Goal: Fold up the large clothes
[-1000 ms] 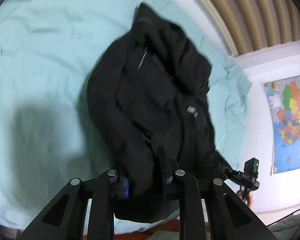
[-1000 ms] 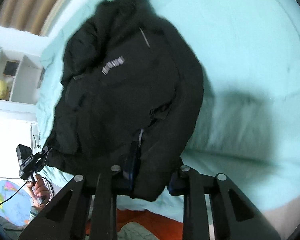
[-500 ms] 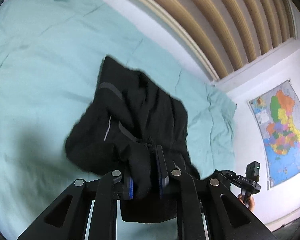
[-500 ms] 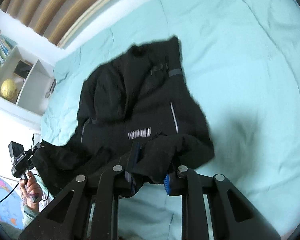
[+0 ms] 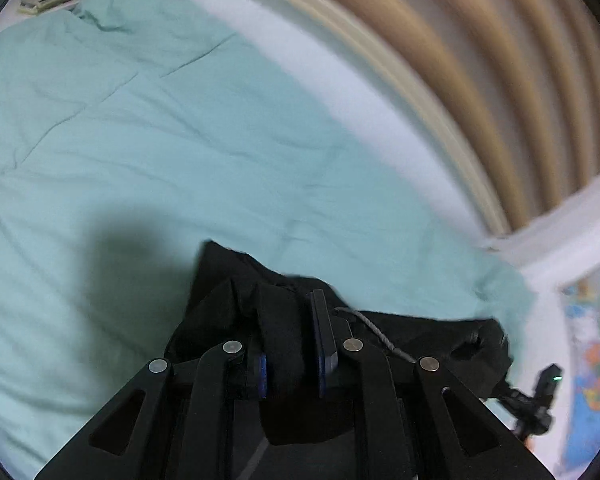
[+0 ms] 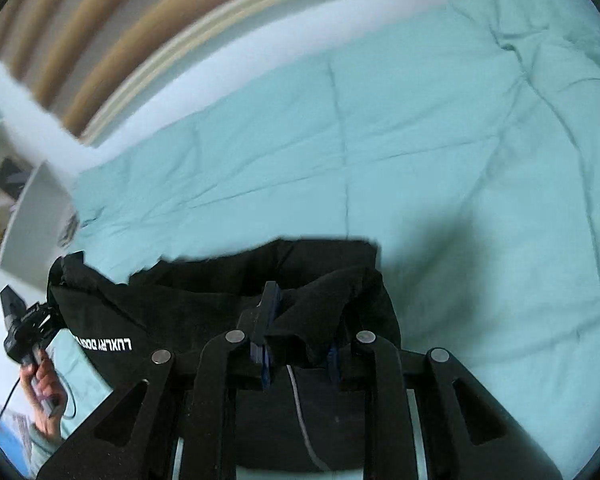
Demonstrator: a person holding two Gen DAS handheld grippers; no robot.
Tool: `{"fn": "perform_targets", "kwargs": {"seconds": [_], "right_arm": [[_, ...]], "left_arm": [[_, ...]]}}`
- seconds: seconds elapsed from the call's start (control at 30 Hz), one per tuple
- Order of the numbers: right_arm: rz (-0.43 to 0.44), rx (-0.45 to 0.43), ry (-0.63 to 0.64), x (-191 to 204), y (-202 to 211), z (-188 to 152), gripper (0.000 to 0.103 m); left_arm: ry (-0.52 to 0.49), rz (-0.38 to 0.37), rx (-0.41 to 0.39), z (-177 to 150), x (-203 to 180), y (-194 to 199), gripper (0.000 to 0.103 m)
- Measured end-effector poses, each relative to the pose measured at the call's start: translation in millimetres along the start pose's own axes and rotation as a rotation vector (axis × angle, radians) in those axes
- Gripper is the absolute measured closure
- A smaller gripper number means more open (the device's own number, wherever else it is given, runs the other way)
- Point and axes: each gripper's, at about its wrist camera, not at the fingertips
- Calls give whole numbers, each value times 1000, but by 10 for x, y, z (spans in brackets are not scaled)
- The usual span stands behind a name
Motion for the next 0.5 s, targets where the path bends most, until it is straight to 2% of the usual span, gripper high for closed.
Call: {"fn": "perform_targets", "kwargs": {"seconds": [0.1, 0.13, 0.23, 0.37, 0.5], "right_arm": [[-31, 82, -40, -116, -661, 238, 73], [-46, 134, -69, -193, -955, 258, 73], [-56, 228, -129, -384, -1501, 200, 73], [-46, 247, -142, -453, -1697, 171, 73], [-26, 252, -158, -461, -1569, 196, 72]], "left_arm": [[39, 100, 79, 105, 179, -631, 85], [46, 126, 122, 92, 261, -866, 85], [54, 133, 186, 12, 416, -1247, 84], [36, 115, 200, 6, 433, -1289, 83], [8, 73, 240, 151, 427, -1189, 83]]}}
Point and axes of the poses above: each gripper's, at about its wrist camera, not at the fingertips, and y roughly against the way its jaws point, x to its left, z to its top, and after that the axes turned 4 degrees about y, right-handed
